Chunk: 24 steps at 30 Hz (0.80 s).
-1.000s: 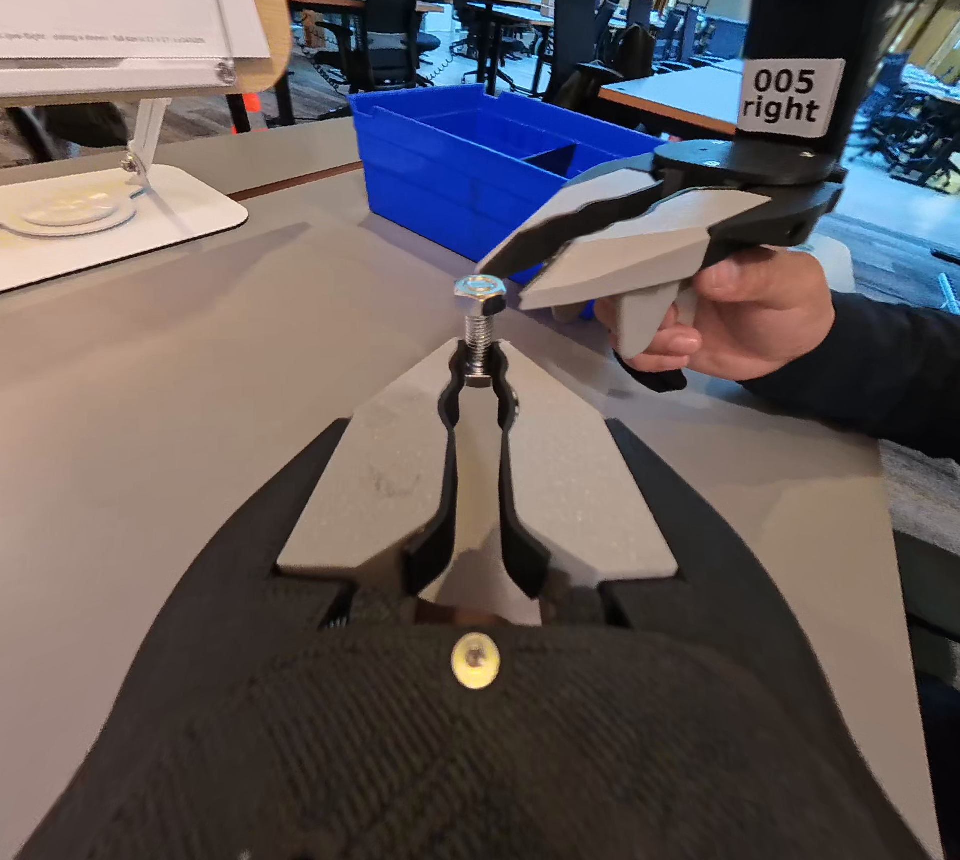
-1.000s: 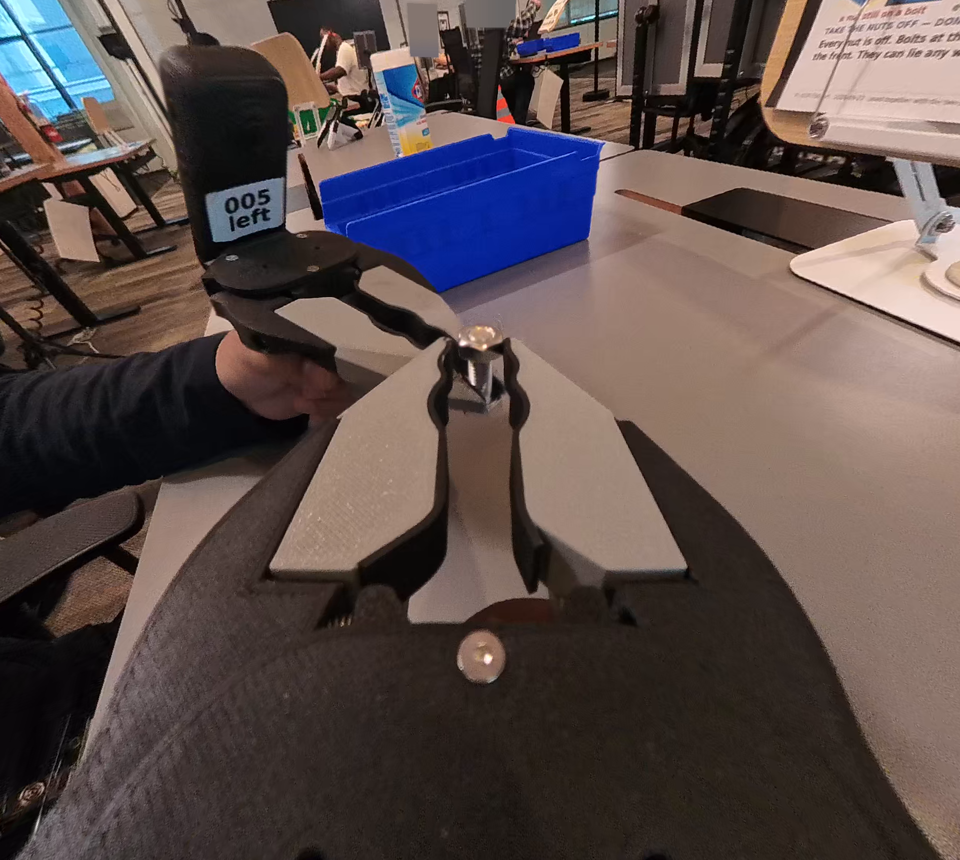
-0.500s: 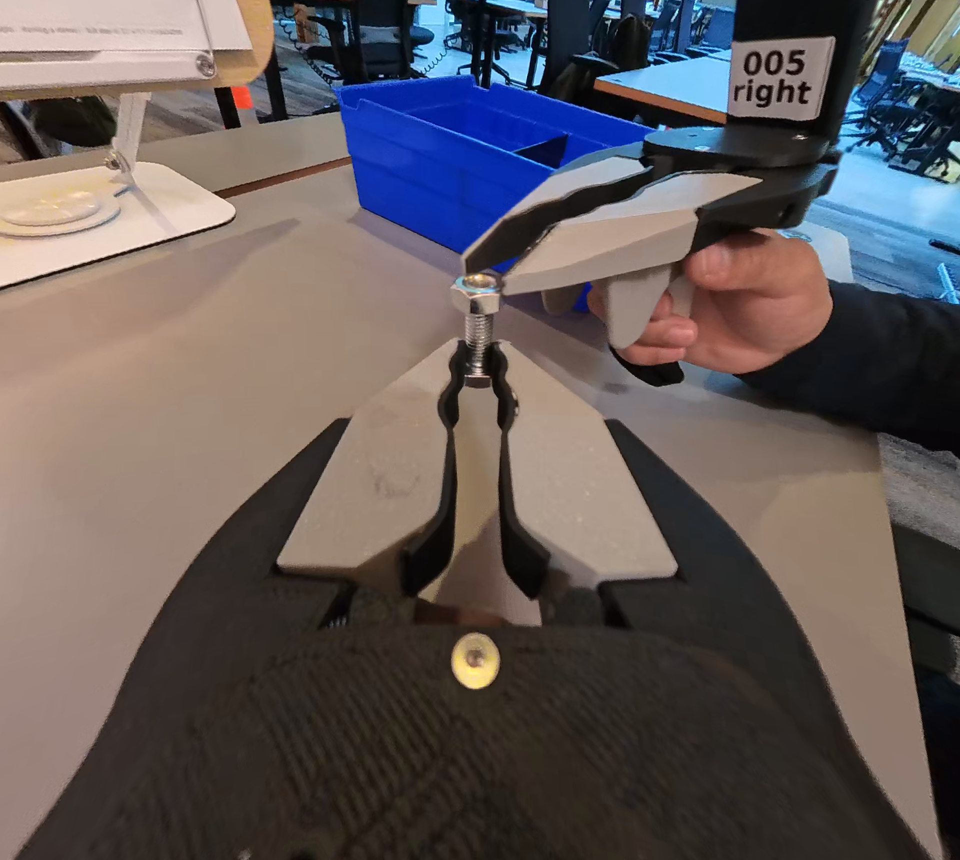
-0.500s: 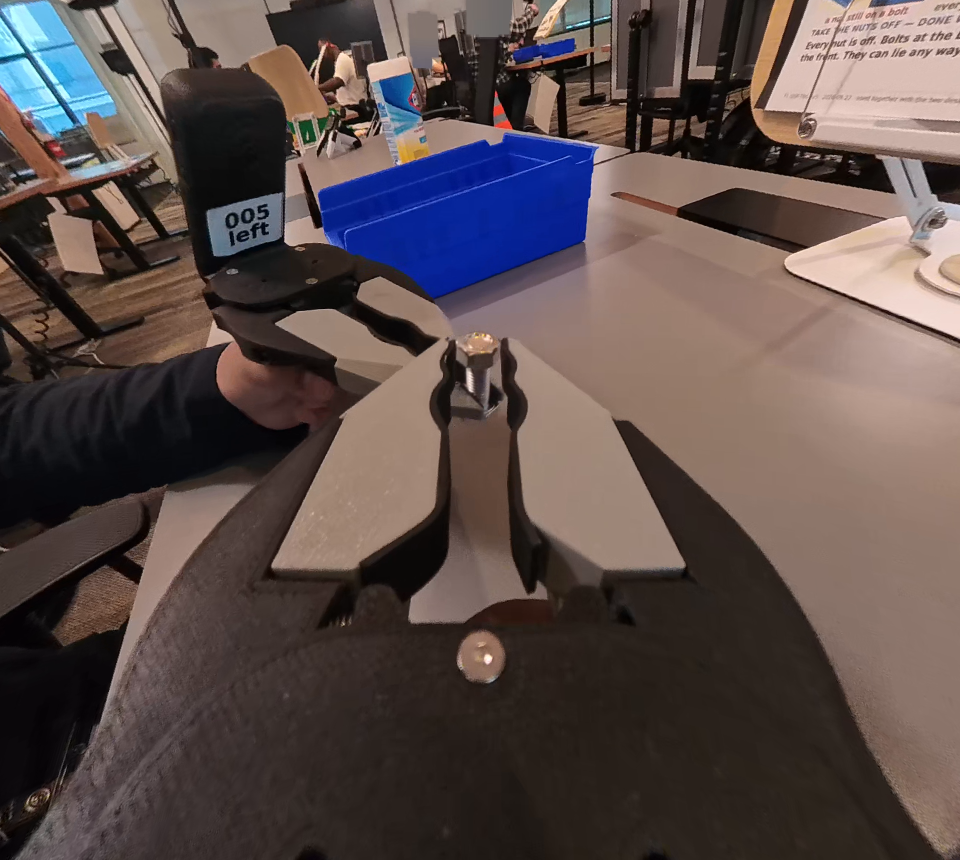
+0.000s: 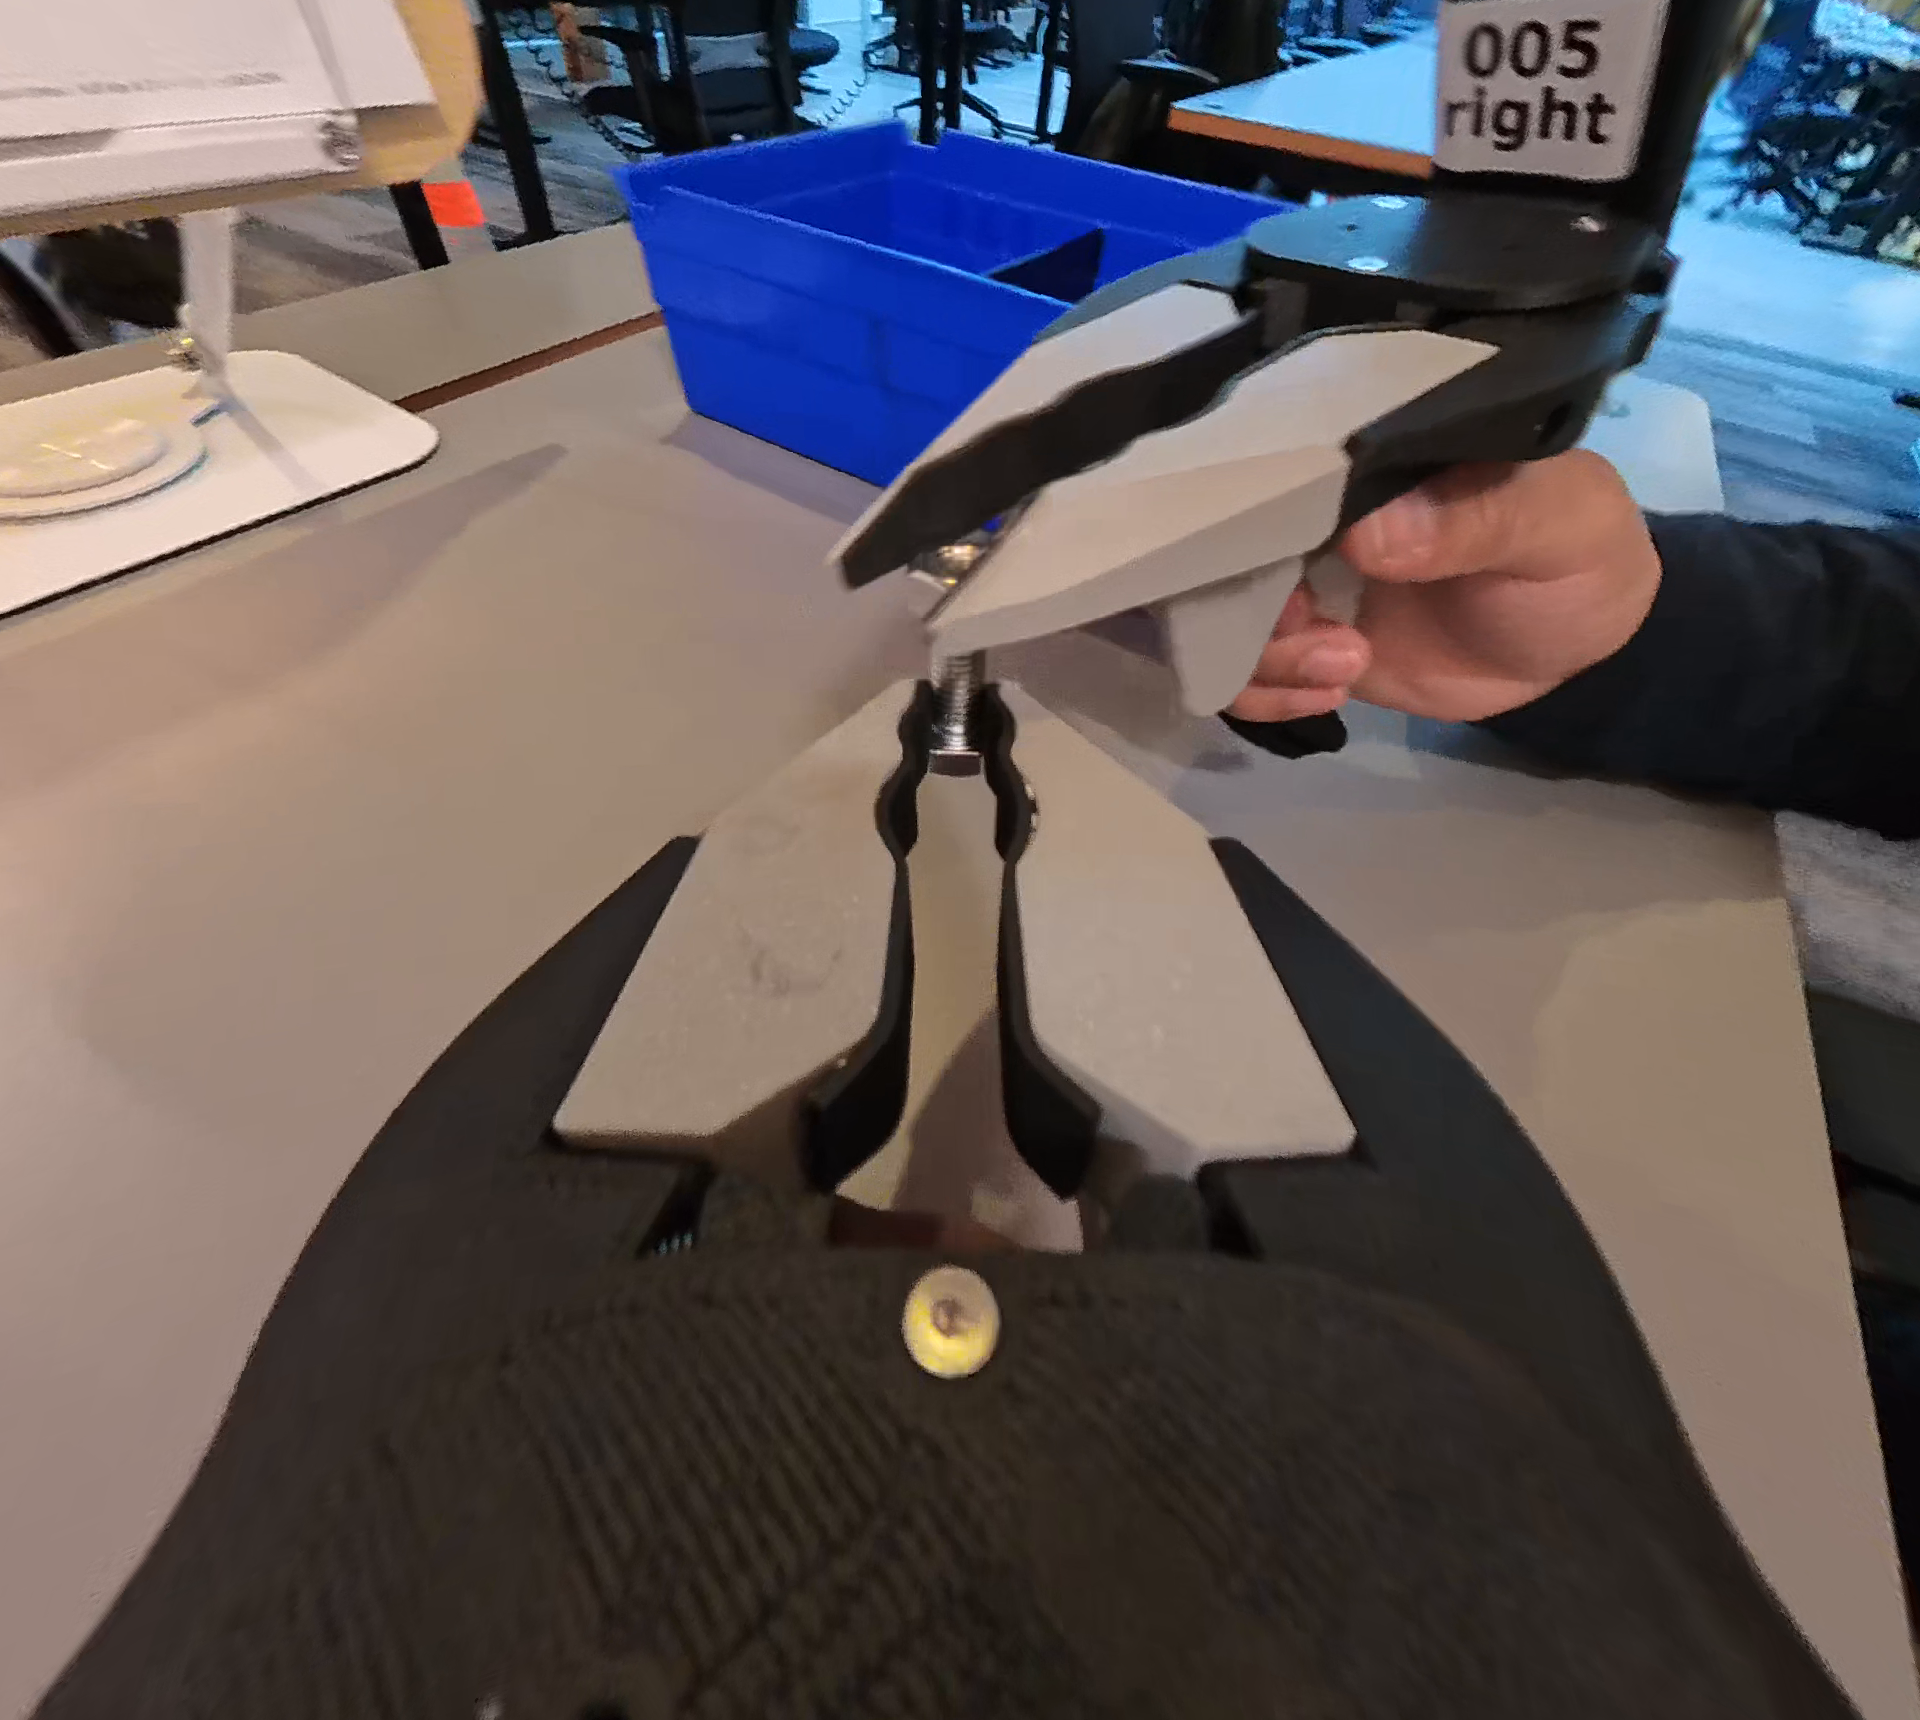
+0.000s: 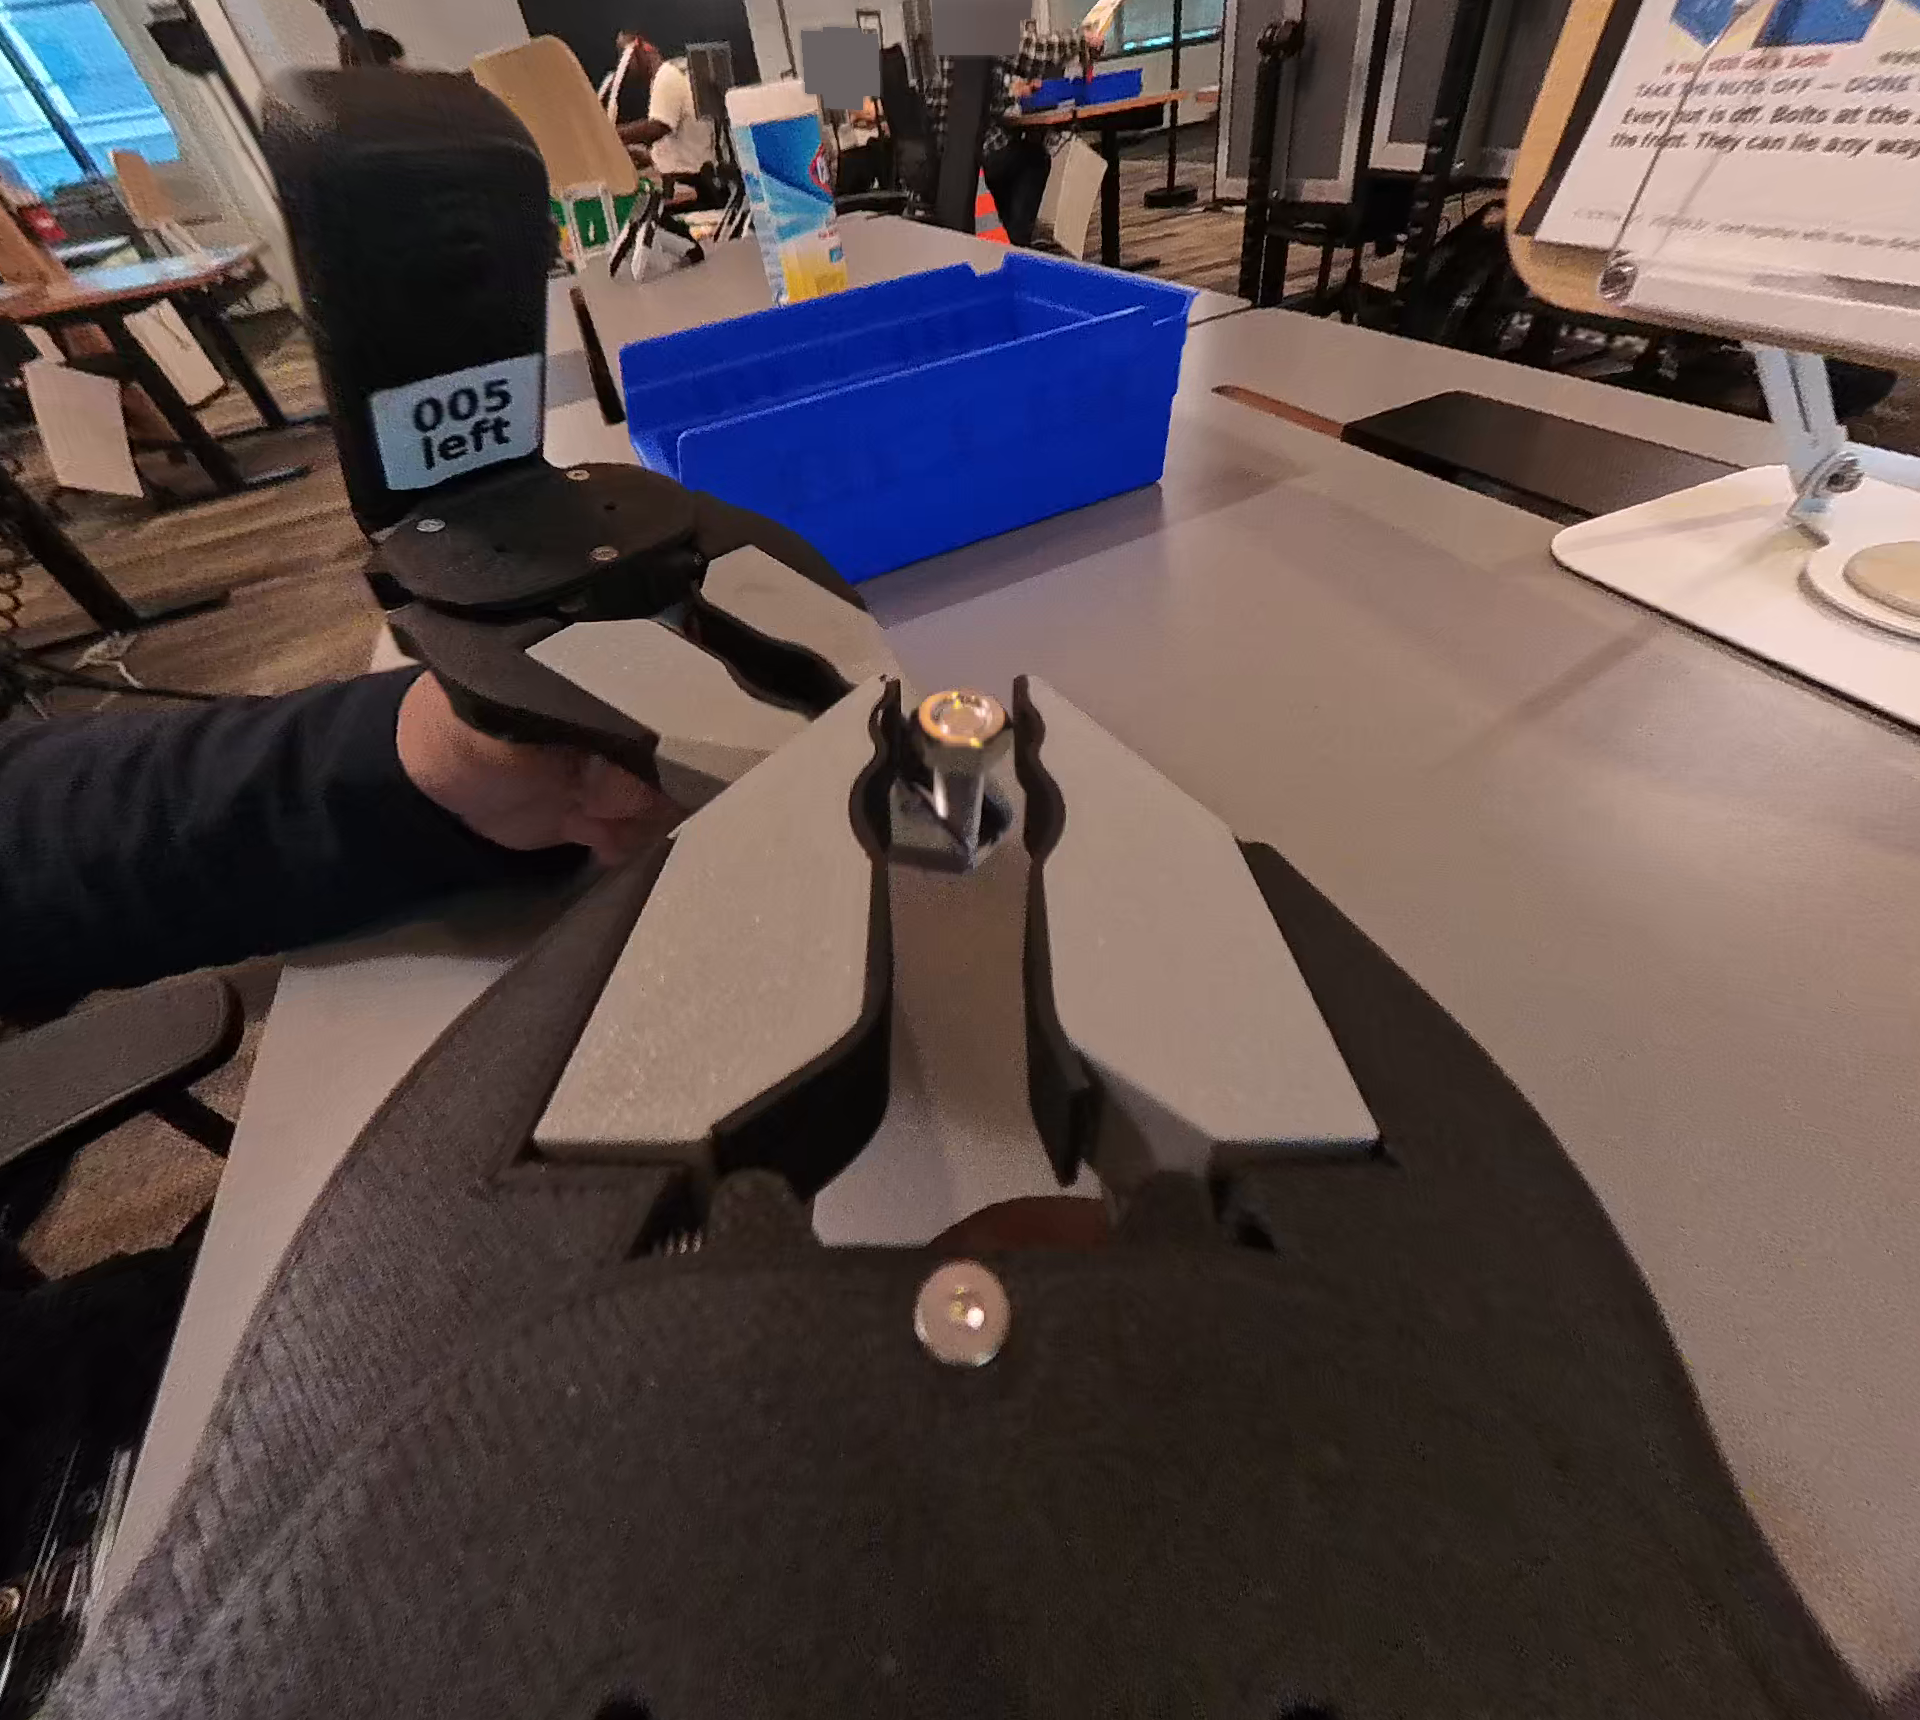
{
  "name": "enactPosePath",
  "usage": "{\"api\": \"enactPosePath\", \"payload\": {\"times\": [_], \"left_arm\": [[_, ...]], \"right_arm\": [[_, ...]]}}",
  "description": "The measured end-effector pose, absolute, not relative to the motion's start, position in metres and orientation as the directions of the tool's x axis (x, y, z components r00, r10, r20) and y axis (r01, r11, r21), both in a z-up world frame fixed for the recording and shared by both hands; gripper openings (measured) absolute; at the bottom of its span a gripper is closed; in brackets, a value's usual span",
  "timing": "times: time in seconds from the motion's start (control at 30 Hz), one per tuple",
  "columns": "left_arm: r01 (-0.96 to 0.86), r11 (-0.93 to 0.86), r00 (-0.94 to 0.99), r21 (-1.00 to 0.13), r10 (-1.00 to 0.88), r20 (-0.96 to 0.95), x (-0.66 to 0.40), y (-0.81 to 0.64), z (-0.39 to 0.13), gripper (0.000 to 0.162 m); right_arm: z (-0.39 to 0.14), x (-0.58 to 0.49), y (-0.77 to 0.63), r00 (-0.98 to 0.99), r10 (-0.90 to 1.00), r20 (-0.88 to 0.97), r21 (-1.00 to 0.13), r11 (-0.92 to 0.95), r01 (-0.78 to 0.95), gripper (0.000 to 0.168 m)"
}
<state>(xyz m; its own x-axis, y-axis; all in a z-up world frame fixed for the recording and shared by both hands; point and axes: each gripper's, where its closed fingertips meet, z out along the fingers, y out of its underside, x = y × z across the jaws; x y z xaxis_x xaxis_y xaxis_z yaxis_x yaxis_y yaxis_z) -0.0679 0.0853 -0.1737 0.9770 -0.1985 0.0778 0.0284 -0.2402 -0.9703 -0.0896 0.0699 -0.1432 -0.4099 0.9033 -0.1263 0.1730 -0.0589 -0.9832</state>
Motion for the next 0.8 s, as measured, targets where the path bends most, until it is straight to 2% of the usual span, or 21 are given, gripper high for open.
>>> {"api": "enactPosePath", "payload": {"times": [0.2,0.47,0.6,0.8], "left_arm": [[0.107,-0.214,0.979,-0.971,-0.146,0.140,-0.086,0.082,-0.166,0.007],[0.009,-0.247,0.965,-0.969,-0.251,0.073,-0.056,0.085,-0.176,0.007],[-0.025,-0.260,0.969,-0.965,-0.244,0.041,-0.055,0.086,-0.180,0.007],[0.089,-0.237,0.979,-0.967,-0.156,0.129,-0.080,0.084,-0.172,0.007]], "right_arm": [[-0.138,-0.088,0.076,-0.406,0.900,-0.157,-0.981,-0.096,0.167,0.018],[-0.152,-0.091,0.059,-0.434,0.892,-0.128,-0.978,-0.042,0.204,0.018],[-0.148,-0.091,0.065,-0.417,0.902,-0.113,-0.982,-0.037,0.186,0.018],[-0.135,-0.088,0.081,-0.387,0.911,-0.146,-0.984,-0.093,0.154,0.017]]}}
